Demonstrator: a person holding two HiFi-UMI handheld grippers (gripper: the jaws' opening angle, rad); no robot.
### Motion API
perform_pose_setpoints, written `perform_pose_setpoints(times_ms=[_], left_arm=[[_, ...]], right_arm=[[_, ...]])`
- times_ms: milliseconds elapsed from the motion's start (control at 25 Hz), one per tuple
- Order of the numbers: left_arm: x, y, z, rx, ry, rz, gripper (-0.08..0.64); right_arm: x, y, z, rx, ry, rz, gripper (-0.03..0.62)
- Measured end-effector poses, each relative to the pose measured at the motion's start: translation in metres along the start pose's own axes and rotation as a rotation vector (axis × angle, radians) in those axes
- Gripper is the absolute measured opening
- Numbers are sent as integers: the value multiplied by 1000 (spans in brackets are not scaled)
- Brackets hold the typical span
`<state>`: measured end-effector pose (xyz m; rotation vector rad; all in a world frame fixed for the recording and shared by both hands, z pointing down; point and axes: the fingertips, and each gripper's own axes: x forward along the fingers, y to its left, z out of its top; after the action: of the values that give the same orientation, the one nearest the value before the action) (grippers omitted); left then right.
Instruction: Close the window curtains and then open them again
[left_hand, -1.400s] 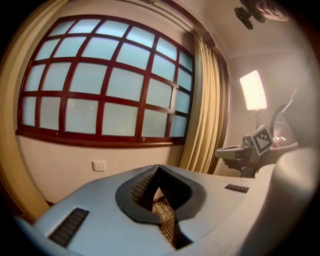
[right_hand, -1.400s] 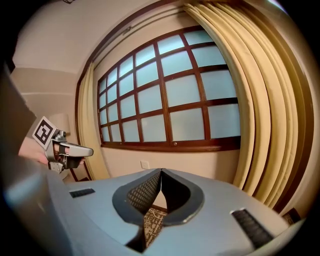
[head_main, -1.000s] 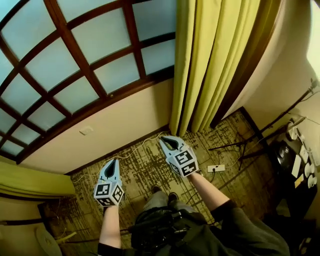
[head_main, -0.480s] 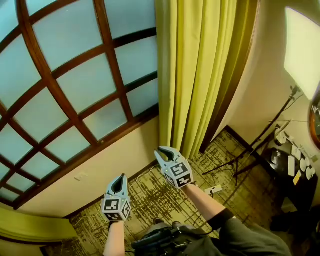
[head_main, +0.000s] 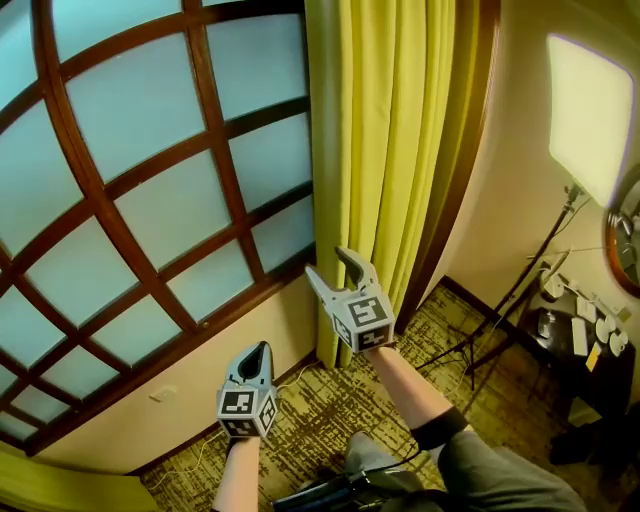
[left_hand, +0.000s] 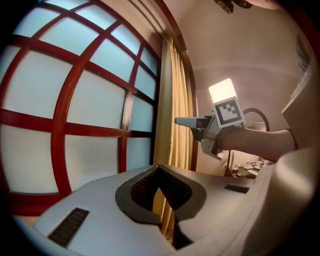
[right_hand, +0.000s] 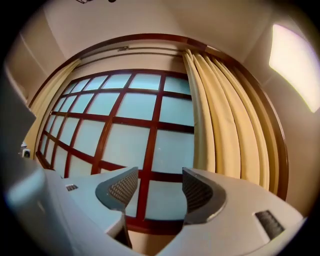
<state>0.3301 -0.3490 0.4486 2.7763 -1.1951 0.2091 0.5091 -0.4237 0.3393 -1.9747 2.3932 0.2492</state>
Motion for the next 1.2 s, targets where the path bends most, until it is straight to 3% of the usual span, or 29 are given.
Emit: perform_pose_setpoints(times_ms=[40, 240, 440, 720, 960, 1200], left_arm=[[8, 1, 3, 7, -16, -8, 1], [48, -7, 30, 48, -46, -22, 1], [97, -29, 80, 35, -61, -17, 1], [180, -36, 134, 107, -99, 23, 1], [230, -44, 187, 148, -149, 33, 1], [269, -43, 245, 168, -217, 55, 1]], right_arm=[[6, -11, 15, -12, -21, -23, 324], [40, -75, 84, -26, -148, -130, 427], [77, -130, 147, -93, -261, -183, 452], [127, -173, 217, -161, -338, -152, 495], [151, -200, 244, -250, -358, -130, 503], [169, -200, 266, -276, -392, -24, 490]])
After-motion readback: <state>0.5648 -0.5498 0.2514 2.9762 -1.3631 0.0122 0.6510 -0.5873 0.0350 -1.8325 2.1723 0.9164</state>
